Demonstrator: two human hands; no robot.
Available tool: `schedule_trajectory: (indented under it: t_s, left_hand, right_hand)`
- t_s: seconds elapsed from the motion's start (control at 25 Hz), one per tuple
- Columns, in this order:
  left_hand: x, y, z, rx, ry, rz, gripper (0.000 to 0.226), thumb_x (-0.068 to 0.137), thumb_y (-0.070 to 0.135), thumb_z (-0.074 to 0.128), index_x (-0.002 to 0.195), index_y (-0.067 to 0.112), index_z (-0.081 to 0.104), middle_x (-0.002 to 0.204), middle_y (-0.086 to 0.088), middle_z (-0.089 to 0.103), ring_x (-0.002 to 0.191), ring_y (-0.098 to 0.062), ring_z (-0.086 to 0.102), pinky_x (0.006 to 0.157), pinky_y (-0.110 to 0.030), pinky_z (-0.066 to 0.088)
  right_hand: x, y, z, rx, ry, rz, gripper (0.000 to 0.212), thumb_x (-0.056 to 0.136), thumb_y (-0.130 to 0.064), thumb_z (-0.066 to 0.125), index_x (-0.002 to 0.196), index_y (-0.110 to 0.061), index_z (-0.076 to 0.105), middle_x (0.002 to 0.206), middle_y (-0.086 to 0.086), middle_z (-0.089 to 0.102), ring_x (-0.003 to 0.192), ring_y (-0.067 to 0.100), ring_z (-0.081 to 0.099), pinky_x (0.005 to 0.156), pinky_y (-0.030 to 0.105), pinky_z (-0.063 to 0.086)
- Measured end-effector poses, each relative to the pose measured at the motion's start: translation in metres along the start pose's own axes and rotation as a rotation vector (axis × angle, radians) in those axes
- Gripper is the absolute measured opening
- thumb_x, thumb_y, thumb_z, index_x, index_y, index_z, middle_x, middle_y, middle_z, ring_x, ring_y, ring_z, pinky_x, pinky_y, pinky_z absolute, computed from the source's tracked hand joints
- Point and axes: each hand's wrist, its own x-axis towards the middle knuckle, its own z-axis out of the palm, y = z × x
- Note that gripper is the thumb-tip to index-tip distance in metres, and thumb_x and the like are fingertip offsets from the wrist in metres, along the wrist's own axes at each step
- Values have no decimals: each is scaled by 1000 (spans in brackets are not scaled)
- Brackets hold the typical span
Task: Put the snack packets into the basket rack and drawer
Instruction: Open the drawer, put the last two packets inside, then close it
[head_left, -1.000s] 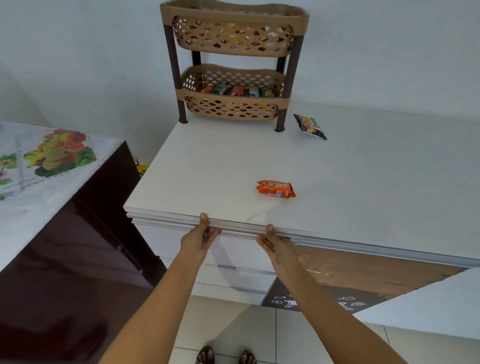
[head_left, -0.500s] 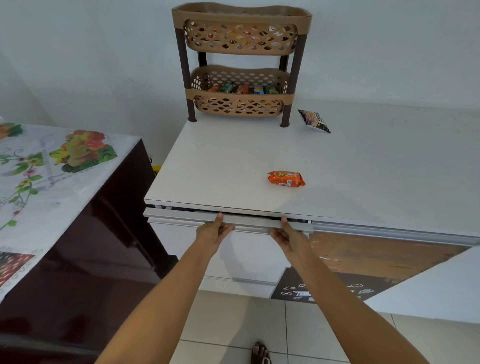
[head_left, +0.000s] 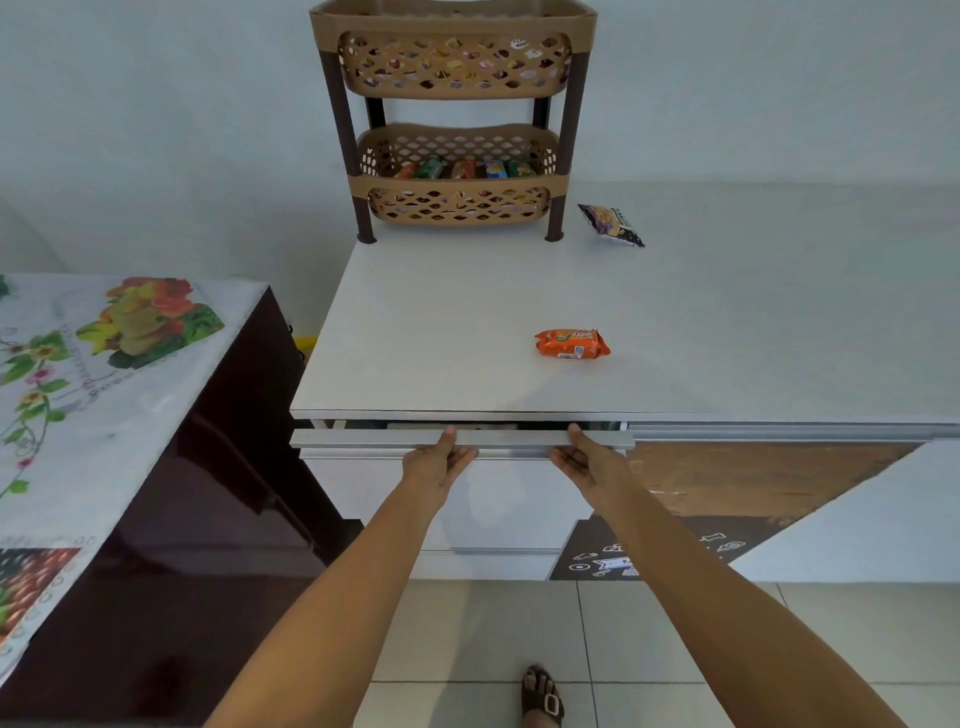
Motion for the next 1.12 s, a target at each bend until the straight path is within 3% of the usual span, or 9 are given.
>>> schedule_trajectory:
  t_s: [0.16,0.36,0.52,0.64,0.8,1.12]
  left_hand:
    - [4,1,-1,-19,-11,-3,24,88,9,61,104,-6,51,77,-19,57,81,-31,63,73,-32,58]
    - [3,1,0,-4,10,1,33,87,10,62,112,-7,51,86,-20,58,98,-34,63,88,-30,51]
    - [-6,-3,-2,5,5,-1,14,88,11,62,91,-1,56,78,-17,58,92,-32,64,96,-33,49]
    - [-15,-11,-12,36,10,0,23,87,13,63,102,-4,57,86,-19,62,102,-34,65,91,-30,51]
    - [-45,-36,-37,75,13,14,28,87,17,64,105,-3,56,105,-25,64,98,-30,68,82,-26,53]
    - [-109,-72,-77,93,5,9,32,86,12,63,110,-6,53,84,-18,61,97,-31,64,95,-33,50]
  right_hand:
    - [1,-3,3,-8,29,13,5,85,-7,64,81,-5,63,56,6,70,52,17,68,52,28,59]
    - [-2,-5,4,-31,21,0,4,85,-8,64,81,-6,64,58,5,71,61,20,68,52,27,59]
    - [-7,-1,-2,-40,1,22,8,84,-10,66,79,-3,64,59,7,71,57,19,70,52,26,58]
    - [-18,6,-12,-28,13,39,10,83,-9,68,78,-2,64,60,9,71,64,22,69,53,28,58]
    - [-52,28,-34,-22,23,33,11,81,-10,70,79,0,64,64,12,69,66,24,67,54,27,58]
    - [-132,62,-64,-30,41,-37,9,84,-7,67,88,-1,61,75,14,64,67,24,63,53,27,59]
